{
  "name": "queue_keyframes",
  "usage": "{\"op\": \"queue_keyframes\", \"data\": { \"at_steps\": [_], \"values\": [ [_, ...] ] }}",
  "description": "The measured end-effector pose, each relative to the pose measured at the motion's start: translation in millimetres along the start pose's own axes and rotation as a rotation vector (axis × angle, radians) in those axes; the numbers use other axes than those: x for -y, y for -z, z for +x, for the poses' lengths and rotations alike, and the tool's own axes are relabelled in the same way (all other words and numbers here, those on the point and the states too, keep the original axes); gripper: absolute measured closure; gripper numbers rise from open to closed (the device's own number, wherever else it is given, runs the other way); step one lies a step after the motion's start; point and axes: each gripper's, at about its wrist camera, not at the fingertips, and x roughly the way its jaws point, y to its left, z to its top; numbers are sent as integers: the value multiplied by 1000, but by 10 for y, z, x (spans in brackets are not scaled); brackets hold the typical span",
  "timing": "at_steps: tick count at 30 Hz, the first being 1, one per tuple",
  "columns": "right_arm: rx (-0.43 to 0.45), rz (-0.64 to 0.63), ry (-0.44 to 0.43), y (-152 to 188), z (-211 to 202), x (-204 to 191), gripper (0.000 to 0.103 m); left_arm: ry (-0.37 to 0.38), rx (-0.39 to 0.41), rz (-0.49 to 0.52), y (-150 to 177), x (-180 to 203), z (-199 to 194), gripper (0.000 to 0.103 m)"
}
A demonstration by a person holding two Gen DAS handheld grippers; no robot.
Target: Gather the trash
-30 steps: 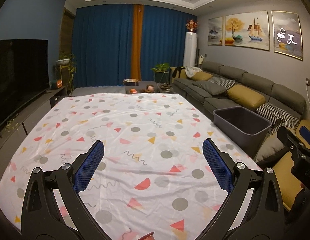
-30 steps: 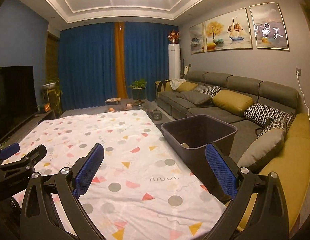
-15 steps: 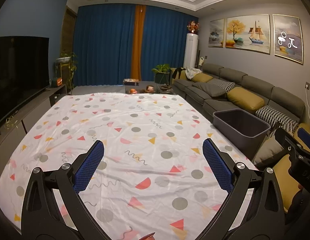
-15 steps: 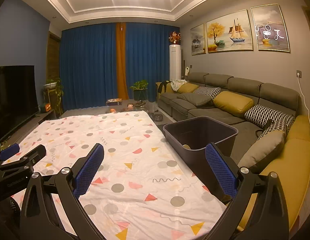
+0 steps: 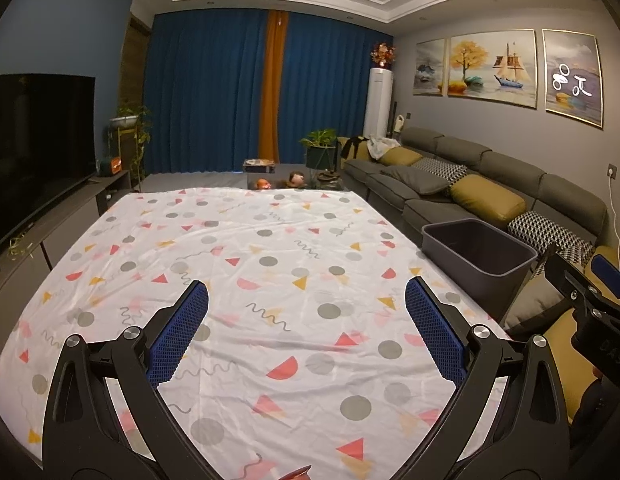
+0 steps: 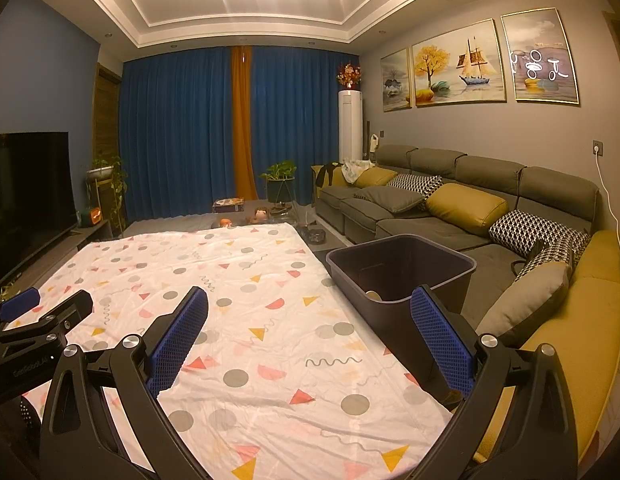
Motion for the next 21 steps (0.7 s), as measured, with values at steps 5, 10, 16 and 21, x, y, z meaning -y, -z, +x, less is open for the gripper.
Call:
{"op": "queue_keyframes", "data": {
  "at_steps": [5, 10, 16, 21],
  "values": [
    [1, 1, -1, -20, 2, 7, 6, 1, -1, -2, -6, 1, -8, 6],
    [1, 2, 0, -19, 2, 8, 6, 4, 3, -1, -13, 2, -11, 6],
    [1, 2, 0, -20, 4, 6, 6, 4, 2, -1, -11, 3, -14, 6],
    [2, 4, 1, -36, 9, -9, 6, 6, 3, 0, -11, 10, -15, 6]
  ]
}}
